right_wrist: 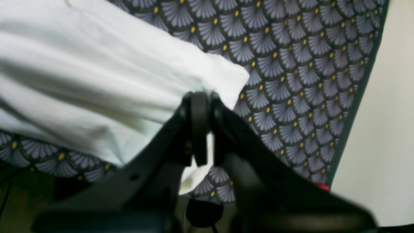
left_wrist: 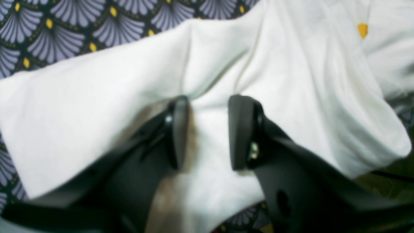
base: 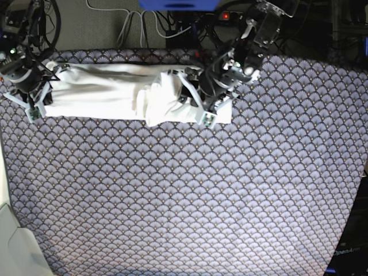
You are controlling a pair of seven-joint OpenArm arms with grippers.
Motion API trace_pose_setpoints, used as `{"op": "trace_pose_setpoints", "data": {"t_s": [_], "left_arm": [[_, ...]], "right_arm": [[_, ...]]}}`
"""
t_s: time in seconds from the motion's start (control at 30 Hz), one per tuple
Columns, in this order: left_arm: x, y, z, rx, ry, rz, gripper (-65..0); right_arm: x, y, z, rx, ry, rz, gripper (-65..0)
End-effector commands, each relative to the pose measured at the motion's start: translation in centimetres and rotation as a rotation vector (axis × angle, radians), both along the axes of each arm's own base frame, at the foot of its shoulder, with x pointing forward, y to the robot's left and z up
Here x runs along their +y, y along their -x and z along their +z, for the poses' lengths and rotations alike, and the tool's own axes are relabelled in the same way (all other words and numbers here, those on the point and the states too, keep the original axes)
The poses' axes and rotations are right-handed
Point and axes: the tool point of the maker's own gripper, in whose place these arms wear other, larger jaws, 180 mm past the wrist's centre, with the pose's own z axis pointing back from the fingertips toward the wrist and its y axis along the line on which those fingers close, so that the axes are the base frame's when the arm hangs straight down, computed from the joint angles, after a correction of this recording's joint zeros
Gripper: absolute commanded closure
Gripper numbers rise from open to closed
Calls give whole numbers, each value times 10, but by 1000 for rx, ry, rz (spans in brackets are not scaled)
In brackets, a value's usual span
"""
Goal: Fold the T-shirt properly
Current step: 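Carry the strip end in the left gripper toward the right gripper, then lay the folded end onto the strip and open the left gripper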
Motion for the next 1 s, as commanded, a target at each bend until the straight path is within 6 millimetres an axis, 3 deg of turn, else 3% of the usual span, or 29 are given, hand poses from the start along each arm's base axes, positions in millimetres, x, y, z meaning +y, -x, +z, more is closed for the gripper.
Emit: {"op": "trace_pose_setpoints", "data": {"t_s": [0.0,0.13,0.23,0.33,0.43,0.77,0.97], "left_arm": [[-2,-7,11,-39,18,0,-214],[-1,-8,11,-40,16,1,-214],[-1,-8,11,-40,16,1,-214],[-1,-10,12,-43,16,1,-214],[-2,-10,13,-48,18,-1,-214],[1,-13,19,-66,17,2,-214],[7,-18,36,-117,15,0,-214]], "right_arm": [[-1,-7,10,-38,7,2,-8],[1,-7,9,-35,6,4,-31],[1,-6,7,-30,4,5,-142],[2,-4,6,-25,0,5,-299],[-1,-3,6,-24,3,-3,-368],[-3,-5,6,-26,4,-9,-371],[-15,-3,-26,48,-55,-67,-372]]}}
